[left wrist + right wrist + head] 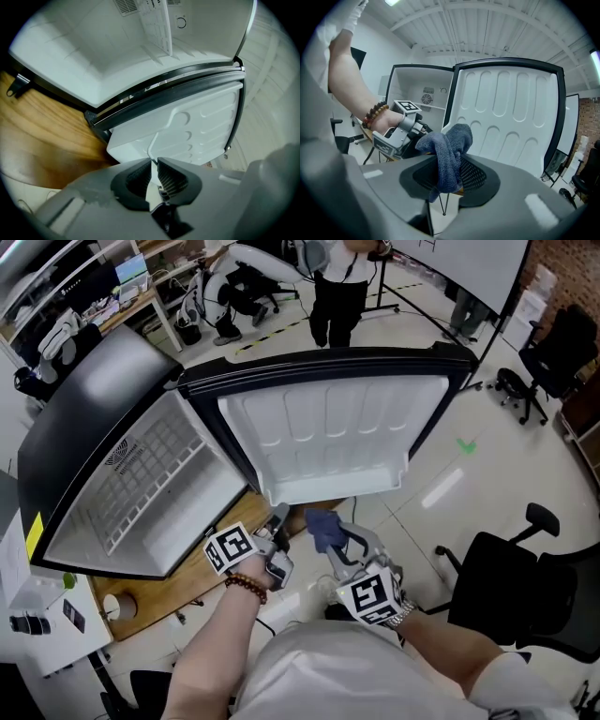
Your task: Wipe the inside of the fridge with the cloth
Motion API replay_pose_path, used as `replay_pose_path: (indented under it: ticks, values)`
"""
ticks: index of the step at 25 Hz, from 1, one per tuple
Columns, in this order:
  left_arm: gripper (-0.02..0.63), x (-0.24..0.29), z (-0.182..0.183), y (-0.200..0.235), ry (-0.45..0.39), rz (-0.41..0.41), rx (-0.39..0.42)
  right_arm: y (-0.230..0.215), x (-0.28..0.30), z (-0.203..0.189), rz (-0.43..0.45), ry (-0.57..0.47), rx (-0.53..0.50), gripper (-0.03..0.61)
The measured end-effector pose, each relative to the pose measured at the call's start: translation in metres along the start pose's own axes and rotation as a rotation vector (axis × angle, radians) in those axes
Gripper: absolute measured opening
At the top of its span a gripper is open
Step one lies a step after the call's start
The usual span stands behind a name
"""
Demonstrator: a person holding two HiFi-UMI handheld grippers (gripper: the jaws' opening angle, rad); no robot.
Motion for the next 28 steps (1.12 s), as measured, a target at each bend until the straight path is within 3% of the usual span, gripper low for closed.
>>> replay_pose_path:
  ticks: [13,20,28]
  values:
    - [0.043,-0.003,0.014,-0.029,-0.030,-0.108,0.028,-0.002,0.006,0.043,-0.022,-0.094,-0.024,0.110]
    - [0.041,0.006,0.024,-0.036,-0.049,-0.124,0.013,-0.014,0.029,0.079,-0.056,-0.181,-0.005,0.110]
    - [0.040,0.013,0.029,-0.038,-0.057,-0.131,0.000,-0.019,0.066,0.091,-0.058,-0.174,0.011,0.110]
Point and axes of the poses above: the fingertips, and each gripper's own axes: x forward along the fingers, y to its left, z out of its top, the point moved 9 cm from there along -x, backward along the fingers, and after that the axes turned 11 degrees about -y, right-handed, at the moved point
